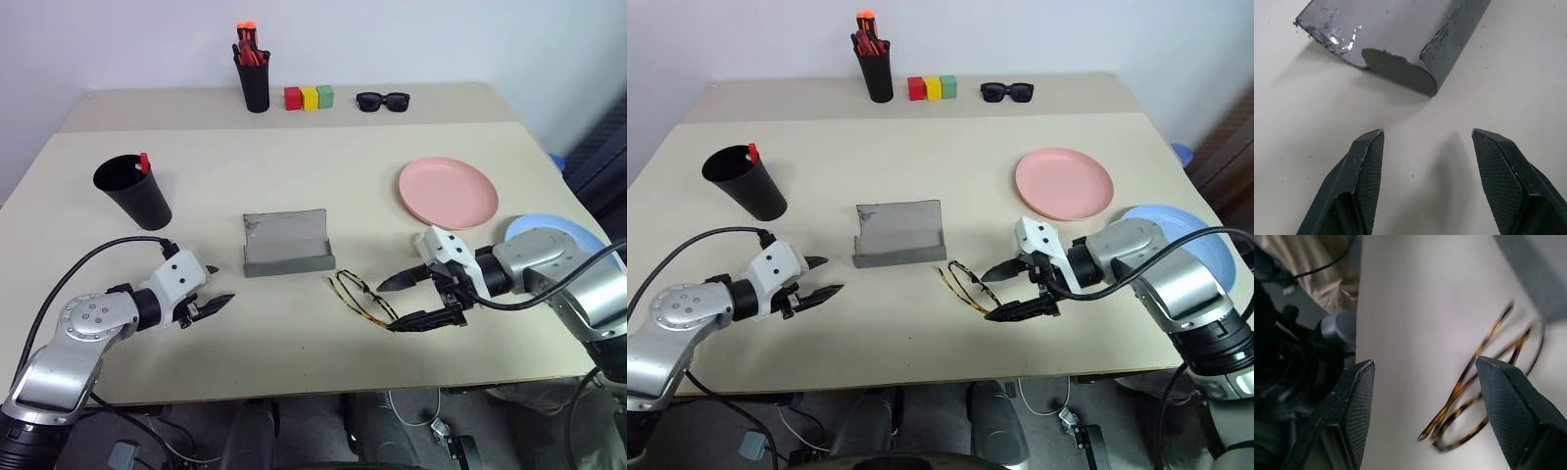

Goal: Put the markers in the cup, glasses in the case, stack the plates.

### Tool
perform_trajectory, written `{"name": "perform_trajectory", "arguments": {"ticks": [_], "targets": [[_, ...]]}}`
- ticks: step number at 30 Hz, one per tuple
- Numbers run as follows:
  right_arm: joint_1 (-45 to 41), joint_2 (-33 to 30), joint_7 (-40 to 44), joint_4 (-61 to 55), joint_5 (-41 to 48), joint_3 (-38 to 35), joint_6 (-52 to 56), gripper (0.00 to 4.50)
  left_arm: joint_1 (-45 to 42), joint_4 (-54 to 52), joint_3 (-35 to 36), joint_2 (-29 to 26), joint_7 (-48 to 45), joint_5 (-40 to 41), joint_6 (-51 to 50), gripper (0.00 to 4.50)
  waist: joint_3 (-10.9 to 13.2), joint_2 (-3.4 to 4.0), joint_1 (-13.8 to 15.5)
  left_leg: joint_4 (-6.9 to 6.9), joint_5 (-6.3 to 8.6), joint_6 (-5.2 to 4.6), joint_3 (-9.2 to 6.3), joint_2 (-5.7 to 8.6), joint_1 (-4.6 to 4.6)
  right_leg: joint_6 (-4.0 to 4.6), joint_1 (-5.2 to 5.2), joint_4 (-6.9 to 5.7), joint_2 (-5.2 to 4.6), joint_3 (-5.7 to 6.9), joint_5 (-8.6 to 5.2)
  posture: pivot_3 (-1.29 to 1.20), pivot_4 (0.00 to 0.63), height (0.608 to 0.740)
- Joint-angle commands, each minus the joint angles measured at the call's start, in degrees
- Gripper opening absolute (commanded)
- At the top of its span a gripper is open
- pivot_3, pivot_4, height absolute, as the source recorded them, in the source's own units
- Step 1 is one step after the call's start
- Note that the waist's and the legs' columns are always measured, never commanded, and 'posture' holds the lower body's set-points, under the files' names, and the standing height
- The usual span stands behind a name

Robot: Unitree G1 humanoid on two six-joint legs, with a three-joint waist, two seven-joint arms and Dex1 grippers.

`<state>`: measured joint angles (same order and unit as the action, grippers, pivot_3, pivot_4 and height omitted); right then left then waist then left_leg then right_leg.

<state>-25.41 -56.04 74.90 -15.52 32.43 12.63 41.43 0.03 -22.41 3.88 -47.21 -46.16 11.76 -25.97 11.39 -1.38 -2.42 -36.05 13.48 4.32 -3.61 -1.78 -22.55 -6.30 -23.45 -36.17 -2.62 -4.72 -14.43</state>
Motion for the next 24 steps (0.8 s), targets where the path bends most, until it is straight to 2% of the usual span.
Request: {"name": "perform_trajectory", "arguments": {"ticks": [1,16,19,23,24], "targets": [[1.6,0.4,-2.4,-1.4,1.2,-2.1,3.3,3.29,-1.0,-0.2,0.0,-0.4,-0.4,-0.3,0.8,2.91,0.0,-0.01,-0.1,0.01,0.00,0.00,0.00,0.00,0.00,0.00,0.00,0.00,0.00,0.00,0.00,0.00,0.150,0.740],[4.2,2.2,-4.6,-0.1,0.3,-0.5,7.4,3.29,0.6,-1.6,0.5,-0.3,0.5,-0.2,0.5,2.91,0.0,-0.01,-0.1,0.04,0.02,-0.03,0.00,-0.01,-0.01,-0.01,-0.02,0.01,0.03,0.00,0.00,0.00,0.150,0.740],[4.0,3.0,-5.4,-0.1,0.7,-0.9,8.8,2.52,0.9,-1.8,0.6,-0.2,0.6,-0.2,0.5,2.91,0.0,-0.01,-0.1,0.04,0.02,-0.03,0.00,-0.01,-0.01,-0.01,-0.02,0.02,0.03,0.00,0.00,0.00,0.150,0.740],[3.6,4.0,-7.0,-0.1,1.1,-1.5,10.9,0.41,1.1,-1.9,0.6,-0.2,0.7,-0.1,0.5,2.91,0.0,-0.01,-0.1,0.04,0.02,-0.03,0.00,-0.01,-0.01,-0.01,-0.02,0.02,0.03,0.00,0.00,0.00,0.150,0.740],[3.6,4.2,-7.2,-0.2,1.1,-1.5,11.1,0.04,1.2,-1.9,0.6,-0.2,0.7,-0.2,0.6,2.91,0.0,-0.01,-0.1,0.04,0.02,-0.03,0.00,-0.01,-0.01,-0.01,-0.01,0.02,0.03,0.00,0.00,0.00,0.150,0.740]]}}
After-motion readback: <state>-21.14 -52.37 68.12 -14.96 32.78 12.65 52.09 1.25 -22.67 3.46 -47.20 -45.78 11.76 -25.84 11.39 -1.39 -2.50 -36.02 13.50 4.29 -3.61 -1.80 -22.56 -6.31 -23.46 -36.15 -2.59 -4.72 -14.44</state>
